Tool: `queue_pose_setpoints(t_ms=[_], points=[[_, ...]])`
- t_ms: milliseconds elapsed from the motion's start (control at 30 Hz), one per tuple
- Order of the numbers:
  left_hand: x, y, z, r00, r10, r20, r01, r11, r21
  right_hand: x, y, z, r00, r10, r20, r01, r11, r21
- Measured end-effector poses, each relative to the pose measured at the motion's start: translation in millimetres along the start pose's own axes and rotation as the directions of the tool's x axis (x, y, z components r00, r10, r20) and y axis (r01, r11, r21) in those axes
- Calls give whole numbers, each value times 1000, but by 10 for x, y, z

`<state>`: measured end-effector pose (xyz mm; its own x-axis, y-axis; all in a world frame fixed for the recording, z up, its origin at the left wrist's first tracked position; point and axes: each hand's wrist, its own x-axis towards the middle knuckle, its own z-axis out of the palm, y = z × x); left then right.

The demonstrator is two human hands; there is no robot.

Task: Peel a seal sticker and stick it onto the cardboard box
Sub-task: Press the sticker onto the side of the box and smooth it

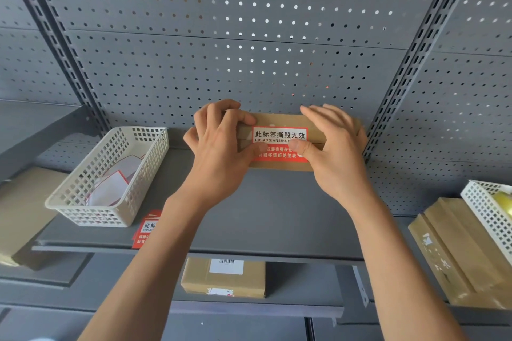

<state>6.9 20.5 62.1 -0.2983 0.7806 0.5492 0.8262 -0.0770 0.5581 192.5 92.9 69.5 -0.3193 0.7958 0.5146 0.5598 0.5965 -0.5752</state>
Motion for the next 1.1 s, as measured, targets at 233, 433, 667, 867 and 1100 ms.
queue_pose_setpoints(t_ms=[233, 433, 667, 867, 1100], points=[[-12, -52, -122, 995, 46, 84, -43, 998, -42, -22, 41, -114, 995, -62, 78, 58, 997, 52], [-29, 44, -17, 1000, -18, -10, 17, 999, -30, -78, 7, -104, 995, -70, 71, 64, 994, 86], [-10, 34, 69, 998, -6, -68, 10, 998, 61, -75, -20, 55, 998, -64, 9, 65, 987, -148], [-8, -12, -8, 1000, 11, 1, -11, 1000, -4, -55, 29, -75, 993, -48, 112, 50, 999, -14], [-2, -48, -88, 997, 44, 57, -43, 999, -24, -51, 45, -124, 982, -87, 166, 87, 996, 7]])
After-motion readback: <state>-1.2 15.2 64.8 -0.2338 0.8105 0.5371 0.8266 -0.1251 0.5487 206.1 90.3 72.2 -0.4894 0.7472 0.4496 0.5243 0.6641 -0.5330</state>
